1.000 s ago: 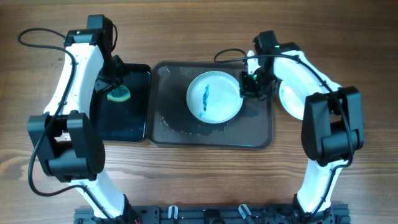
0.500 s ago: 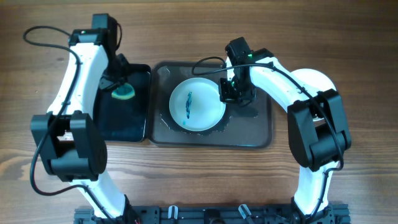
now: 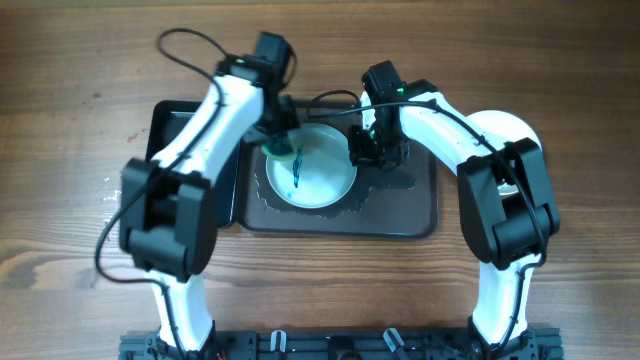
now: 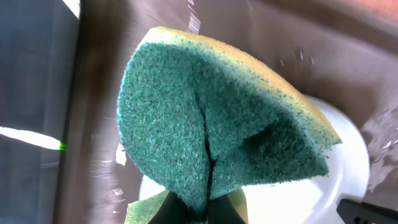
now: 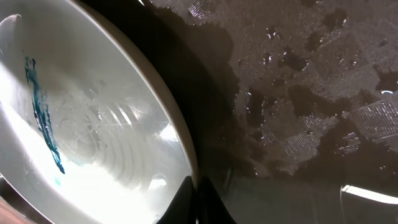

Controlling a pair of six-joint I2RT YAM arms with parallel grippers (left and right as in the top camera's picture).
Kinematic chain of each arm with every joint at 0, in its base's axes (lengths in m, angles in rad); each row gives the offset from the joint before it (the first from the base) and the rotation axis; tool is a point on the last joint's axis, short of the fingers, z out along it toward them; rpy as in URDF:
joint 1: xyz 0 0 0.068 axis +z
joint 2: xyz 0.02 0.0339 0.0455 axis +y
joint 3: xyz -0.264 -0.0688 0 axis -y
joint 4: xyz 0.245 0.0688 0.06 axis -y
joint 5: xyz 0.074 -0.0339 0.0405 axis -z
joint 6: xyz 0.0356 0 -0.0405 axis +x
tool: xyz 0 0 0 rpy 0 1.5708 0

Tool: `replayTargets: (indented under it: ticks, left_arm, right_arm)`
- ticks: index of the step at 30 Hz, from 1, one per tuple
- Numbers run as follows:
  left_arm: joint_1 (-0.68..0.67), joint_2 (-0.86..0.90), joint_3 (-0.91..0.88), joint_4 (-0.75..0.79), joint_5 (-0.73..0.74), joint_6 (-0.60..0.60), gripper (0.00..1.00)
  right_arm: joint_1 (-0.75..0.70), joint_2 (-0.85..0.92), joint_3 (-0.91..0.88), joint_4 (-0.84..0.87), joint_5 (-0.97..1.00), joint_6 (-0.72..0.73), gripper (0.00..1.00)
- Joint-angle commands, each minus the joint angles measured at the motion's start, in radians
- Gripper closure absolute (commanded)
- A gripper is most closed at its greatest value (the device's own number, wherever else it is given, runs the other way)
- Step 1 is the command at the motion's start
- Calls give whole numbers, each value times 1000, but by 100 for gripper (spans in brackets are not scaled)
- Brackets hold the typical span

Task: Clean dirty plates on tray and stack at the side
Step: 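Bring the sponge with the left gripper onto the third plate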

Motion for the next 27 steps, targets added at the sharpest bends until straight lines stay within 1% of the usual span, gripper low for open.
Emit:
replayTargets:
  ticks: [1,5,14,18,22,24,27]
  left_arm:
    - [-54,60,6,9,64,11,96]
    - [-80,91,6,3,63,11,96]
    - [-74,158,-2,-43,71,15,96]
    - [-74,167,-35,-39,148,88,96]
    - [-74,167,-66,-35,153,102,96]
    - [-74,167,-72,-30,209,166,96]
    - [-79,167,-72,-29,397,327,96]
  right_arm:
    - [1,43,-5,8,-4,6,96]
    - [-2,43,-5,7,-4,6,96]
    - [-3,43,-5,14,-3,8,96]
    - [-16,43,-5,11,-8,14,96]
    - [-47,43,-34,43,-117,2,96]
    - [-61,43,-77,94,-183,1,96]
    - [-74,43,-127,145,-219,8,96]
